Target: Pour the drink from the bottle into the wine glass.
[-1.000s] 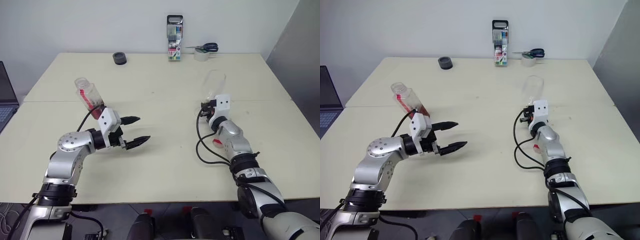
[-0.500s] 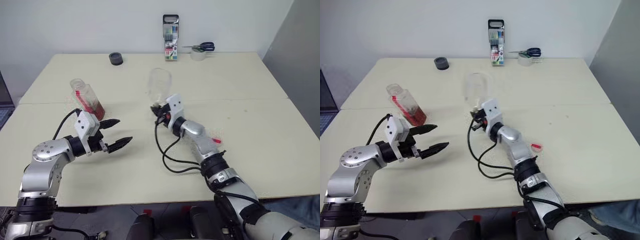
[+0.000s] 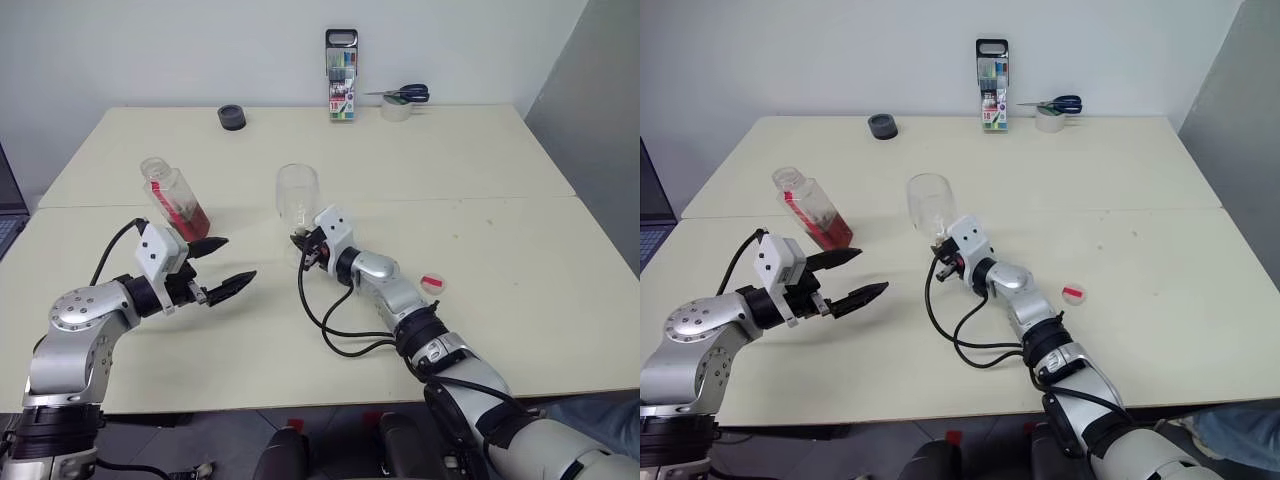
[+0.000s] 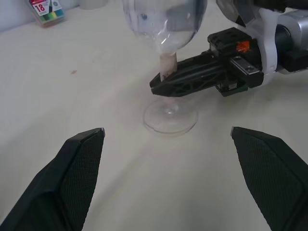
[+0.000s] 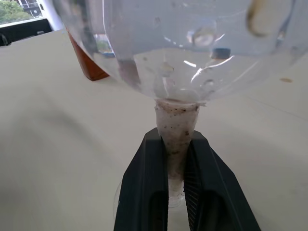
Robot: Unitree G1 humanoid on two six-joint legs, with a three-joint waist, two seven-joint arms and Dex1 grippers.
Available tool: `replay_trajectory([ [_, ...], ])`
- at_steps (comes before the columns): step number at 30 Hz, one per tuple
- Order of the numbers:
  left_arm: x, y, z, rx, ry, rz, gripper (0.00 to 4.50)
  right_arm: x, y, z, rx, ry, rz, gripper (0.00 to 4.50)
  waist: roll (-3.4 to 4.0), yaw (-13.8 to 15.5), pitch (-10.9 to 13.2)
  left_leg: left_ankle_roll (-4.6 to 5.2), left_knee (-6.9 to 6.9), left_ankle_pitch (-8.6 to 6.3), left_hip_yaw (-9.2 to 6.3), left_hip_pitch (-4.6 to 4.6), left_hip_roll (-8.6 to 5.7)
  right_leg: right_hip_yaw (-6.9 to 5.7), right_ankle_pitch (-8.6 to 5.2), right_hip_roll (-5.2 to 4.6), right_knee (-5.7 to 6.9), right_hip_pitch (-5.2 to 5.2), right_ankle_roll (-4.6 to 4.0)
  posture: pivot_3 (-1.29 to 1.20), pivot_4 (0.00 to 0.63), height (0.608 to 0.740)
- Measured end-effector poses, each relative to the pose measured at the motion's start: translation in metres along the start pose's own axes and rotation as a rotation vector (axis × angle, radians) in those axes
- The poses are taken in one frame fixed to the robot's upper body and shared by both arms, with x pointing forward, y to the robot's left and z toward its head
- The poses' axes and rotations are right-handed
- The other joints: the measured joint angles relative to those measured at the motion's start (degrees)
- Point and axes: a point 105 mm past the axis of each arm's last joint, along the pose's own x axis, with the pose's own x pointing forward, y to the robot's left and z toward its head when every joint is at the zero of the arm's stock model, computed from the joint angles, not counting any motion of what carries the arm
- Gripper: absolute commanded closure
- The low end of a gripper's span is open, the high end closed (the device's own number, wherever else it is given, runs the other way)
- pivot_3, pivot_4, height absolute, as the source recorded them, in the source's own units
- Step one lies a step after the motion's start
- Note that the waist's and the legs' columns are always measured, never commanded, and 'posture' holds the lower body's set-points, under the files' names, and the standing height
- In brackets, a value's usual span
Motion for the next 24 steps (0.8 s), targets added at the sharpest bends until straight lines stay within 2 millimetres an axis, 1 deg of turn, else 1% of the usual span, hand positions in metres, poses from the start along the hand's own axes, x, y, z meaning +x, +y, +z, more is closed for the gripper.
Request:
replay_trajectory([
  [1,0.001,0.001,0.001,0.001,-0.002,0.003,0.00,0.000,0.000,0.000,-0.002,-0.001,0.000,3.61,0.00,0.0,0.0,0.00,0.00,0.00,0.00,0.00,0.00,0.00,0.00,0.00,0.00,0.00,0.00,0.00,0.150,0.740],
  [2,0.001,0.002,0.003,0.005,-0.007,0.006,0.00,0.000,0.000,-0.001,-0.003,-0.003,0.001,3.30,0.00,0.0,0.0,0.00,0.00,0.00,-0.01,0.00,0.00,-0.01,0.00,0.00,0.00,0.00,0.00,0.00,0.150,0.740],
  [3,0.003,0.003,0.007,0.012,-0.014,0.008,0.00,0.000,0.000,-0.001,-0.004,-0.004,0.002,3.04,0.00,0.0,0.0,0.00,0.00,0.00,-0.01,0.00,0.00,-0.01,0.00,0.00,0.00,0.00,0.00,0.00,0.150,0.740],
  [7,0.008,0.005,0.024,0.047,-0.052,0.001,0.00,0.000,0.001,0.000,-0.010,-0.013,0.005,1.59,0.00,0.0,0.0,0.00,0.00,0.00,0.02,0.00,0.00,0.01,0.00,0.00,0.00,0.00,0.00,0.00,0.150,0.740],
  [11,0.009,0.004,0.027,0.051,-0.059,-0.005,0.00,0.000,0.001,0.001,-0.013,-0.018,0.006,0.15,0.00,-0.1,0.0,0.00,0.00,0.00,0.00,0.00,0.01,0.01,0.00,0.02,0.00,0.00,0.00,0.00,0.150,0.740],
  [12,0.009,0.004,0.029,0.052,-0.061,-0.006,0.00,0.000,0.001,0.001,-0.013,-0.017,0.007,0.04,0.00,-0.1,0.0,0.00,0.00,0.00,0.00,0.00,0.01,0.01,0.00,0.02,0.00,0.00,0.00,0.00,0.150,0.740],
  [20,0.013,0.007,0.039,0.066,-0.086,0.002,0.00,-0.004,0.004,0.000,-0.010,-0.032,0.007,0.04,0.00,0.0,0.0,0.00,0.00,0.00,0.01,0.00,0.01,0.01,0.00,0.01,0.01,0.00,0.00,0.00,0.150,0.740],
  [24,0.013,0.007,0.040,0.060,-0.090,0.005,0.00,-0.011,0.000,0.008,-0.027,-0.056,-0.002,0.04,-0.01,0.1,0.0,0.00,0.01,0.00,-0.02,0.00,0.00,0.00,0.00,0.01,0.01,0.00,0.00,0.00,0.150,0.740],
])
